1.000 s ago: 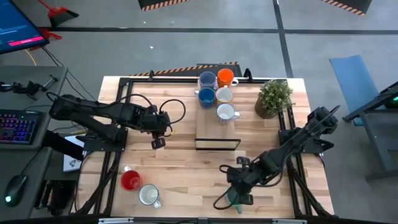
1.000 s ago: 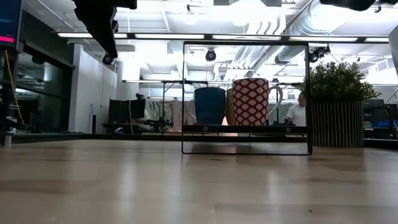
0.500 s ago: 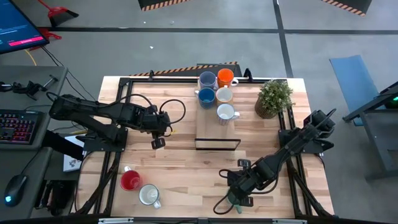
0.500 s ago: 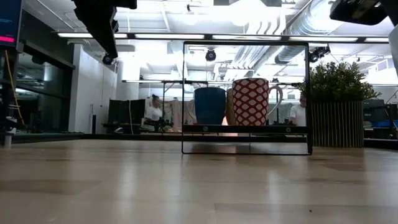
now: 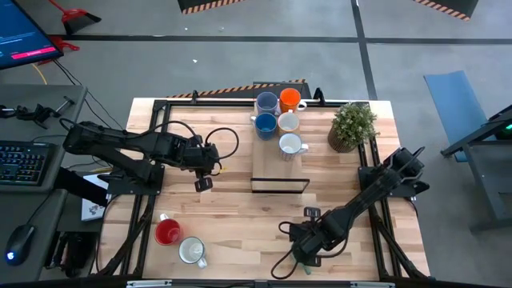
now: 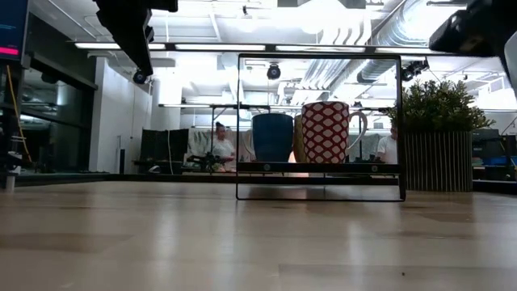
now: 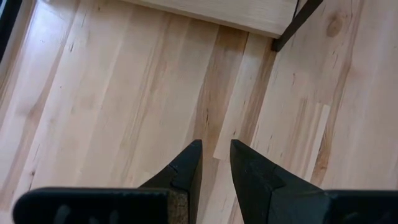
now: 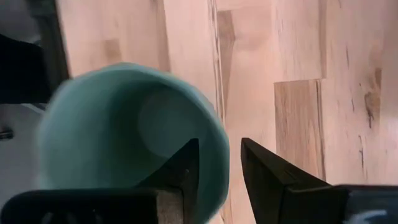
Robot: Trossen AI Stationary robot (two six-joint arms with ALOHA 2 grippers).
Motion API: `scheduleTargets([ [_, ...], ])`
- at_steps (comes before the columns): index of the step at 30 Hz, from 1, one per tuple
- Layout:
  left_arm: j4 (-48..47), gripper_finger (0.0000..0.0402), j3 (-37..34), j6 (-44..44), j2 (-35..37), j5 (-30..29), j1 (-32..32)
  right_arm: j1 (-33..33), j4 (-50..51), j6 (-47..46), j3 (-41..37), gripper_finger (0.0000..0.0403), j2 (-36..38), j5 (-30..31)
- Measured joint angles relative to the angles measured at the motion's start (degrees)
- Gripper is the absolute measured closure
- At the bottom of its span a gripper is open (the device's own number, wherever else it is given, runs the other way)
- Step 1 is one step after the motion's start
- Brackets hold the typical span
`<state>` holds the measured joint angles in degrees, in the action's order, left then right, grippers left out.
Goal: Place coffee mugs
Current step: Put the green mug on the shelf next to the dark blue mug
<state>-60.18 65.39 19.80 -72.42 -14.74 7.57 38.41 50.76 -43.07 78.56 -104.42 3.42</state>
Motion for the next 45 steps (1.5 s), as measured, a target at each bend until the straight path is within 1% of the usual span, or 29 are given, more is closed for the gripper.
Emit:
scheduleTargets([
  [8,0.0,0.0328,0.0,0.0,0.0,0.0,0.0,0.0,-0.6,-0.1,0.0,0.0304,-3.3,-0.2],
  [17,0.1,0.0328,0.0,0.0,0.0,0.0,0.0,-0.2,-2.1,-1.3,0.0,0.0306,-3.7,0.3],
  [19,0.1,0.0328,0.0,0.1,0.0,0.0,0.0,-0.2,-1.3,-3.9,0.0,0.0318,-3.8,1.2],
  [20,0.1,0.0328,0.0,0.1,0.0,0.0,0.0,-0.2,-1.1,-5.3,0.0,0.0331,-3.8,1.3],
  [23,0.1,0.0328,0.0,0.1,0.0,0.0,0.0,-0.2,0.7,-7.1,0.0,0.0386,-3.8,2.3],
  [26,0.1,0.0328,0.0,0.1,0.0,0.0,0.0,-0.1,1.6,-8.5,0.1,0.0392,-3.8,3.2],
  [28,0.1,0.0328,0.0,0.0,0.0,0.0,0.0,-0.1,3.6,-7.7,1.3,0.0398,-3.8,3.0],
  [32,0.1,0.0328,0.0,0.0,0.0,0.0,0.0,0.0,11.5,-6.9,7.6,0.0400,-3.8,4.3],
  [35,0.1,0.0328,0.0,0.0,0.0,0.0,0.0,0.8,21.0,-6.9,15.3,0.0400,-3.8,9.9],
  [40,0.1,0.0328,0.0,0.0,0.0,0.0,0.0,1.1,37.8,-10.6,31.3,0.0401,-3.8,20.6],
  [41,0.1,0.0328,0.0,0.0,0.0,0.0,0.0,1.1,39.9,-11.4,34.2,0.0401,-3.8,23.1],
  [45,0.0,0.0328,0.0,0.0,0.0,0.0,0.0,-0.1,38.7,-7.8,41.3,0.0402,-2.2,34.7],
])
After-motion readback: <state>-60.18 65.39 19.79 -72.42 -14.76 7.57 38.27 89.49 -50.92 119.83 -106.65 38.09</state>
